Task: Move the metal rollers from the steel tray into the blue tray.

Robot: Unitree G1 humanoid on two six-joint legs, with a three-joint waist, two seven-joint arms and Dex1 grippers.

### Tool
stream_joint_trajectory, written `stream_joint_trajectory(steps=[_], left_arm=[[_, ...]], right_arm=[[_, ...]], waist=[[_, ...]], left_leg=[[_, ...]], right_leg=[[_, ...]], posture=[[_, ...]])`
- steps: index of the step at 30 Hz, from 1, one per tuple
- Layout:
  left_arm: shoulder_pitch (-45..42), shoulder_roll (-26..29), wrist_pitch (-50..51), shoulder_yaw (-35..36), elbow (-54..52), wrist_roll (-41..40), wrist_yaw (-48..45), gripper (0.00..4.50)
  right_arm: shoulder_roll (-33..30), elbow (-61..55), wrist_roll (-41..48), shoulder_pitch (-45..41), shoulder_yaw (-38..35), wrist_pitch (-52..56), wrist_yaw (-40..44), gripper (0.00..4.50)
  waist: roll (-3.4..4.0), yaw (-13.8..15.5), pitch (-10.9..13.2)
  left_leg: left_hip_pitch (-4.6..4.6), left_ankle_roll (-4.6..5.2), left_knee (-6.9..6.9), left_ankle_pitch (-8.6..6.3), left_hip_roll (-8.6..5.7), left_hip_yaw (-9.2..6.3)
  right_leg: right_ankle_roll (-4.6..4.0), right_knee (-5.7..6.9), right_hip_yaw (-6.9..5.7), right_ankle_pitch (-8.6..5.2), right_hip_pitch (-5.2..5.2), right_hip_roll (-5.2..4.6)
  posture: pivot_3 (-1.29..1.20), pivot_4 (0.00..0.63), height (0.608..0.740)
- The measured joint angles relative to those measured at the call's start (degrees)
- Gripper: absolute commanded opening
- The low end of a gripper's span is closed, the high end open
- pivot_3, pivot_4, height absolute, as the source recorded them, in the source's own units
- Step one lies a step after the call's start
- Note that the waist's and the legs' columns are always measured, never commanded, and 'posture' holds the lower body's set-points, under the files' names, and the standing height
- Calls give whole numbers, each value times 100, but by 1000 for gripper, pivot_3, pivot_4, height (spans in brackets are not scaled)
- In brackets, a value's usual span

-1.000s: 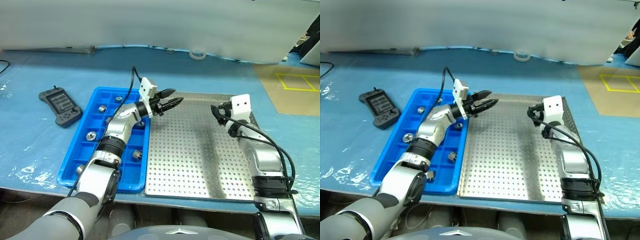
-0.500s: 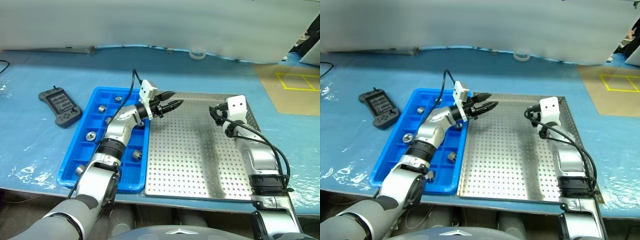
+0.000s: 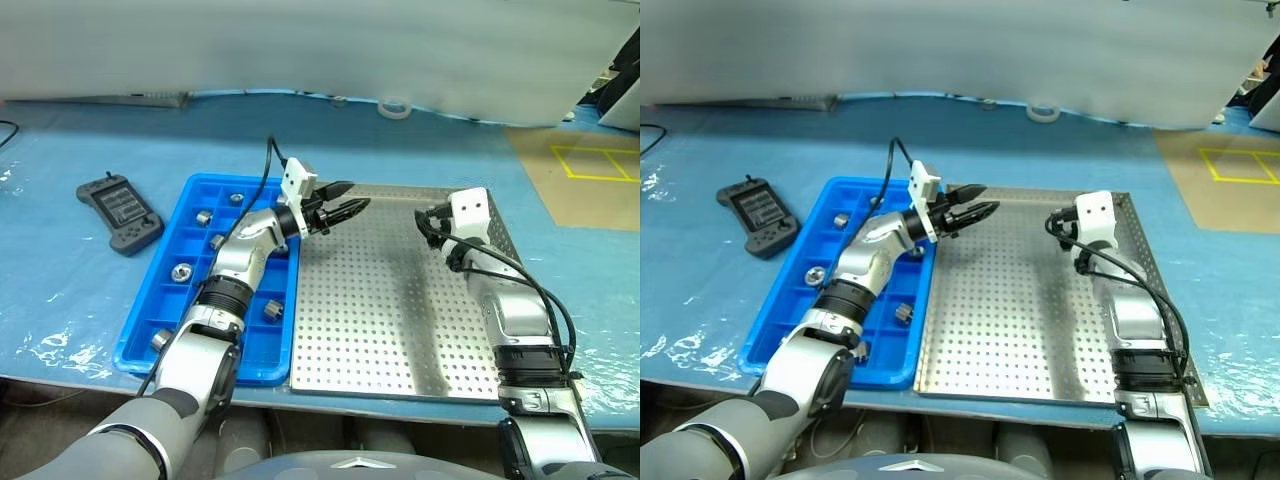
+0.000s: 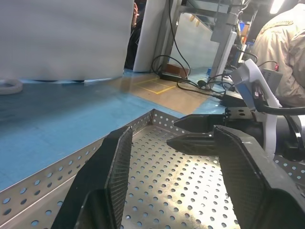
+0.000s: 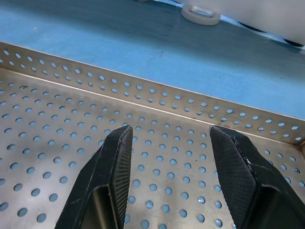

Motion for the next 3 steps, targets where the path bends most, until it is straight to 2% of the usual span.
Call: stream_joint_trajectory(steps=[3], left_arm=[[4,33,4,5,-11,-3,19,2816]], right_arm=[[0,60,-1,-2,37,-3,26,2646]], waist=[[1,1,0]], left_leg=[[-1,0,-1,0,0,0]], right_leg=[[0,-1,0,0,-1,0]], posture=[[-161,150,740]])
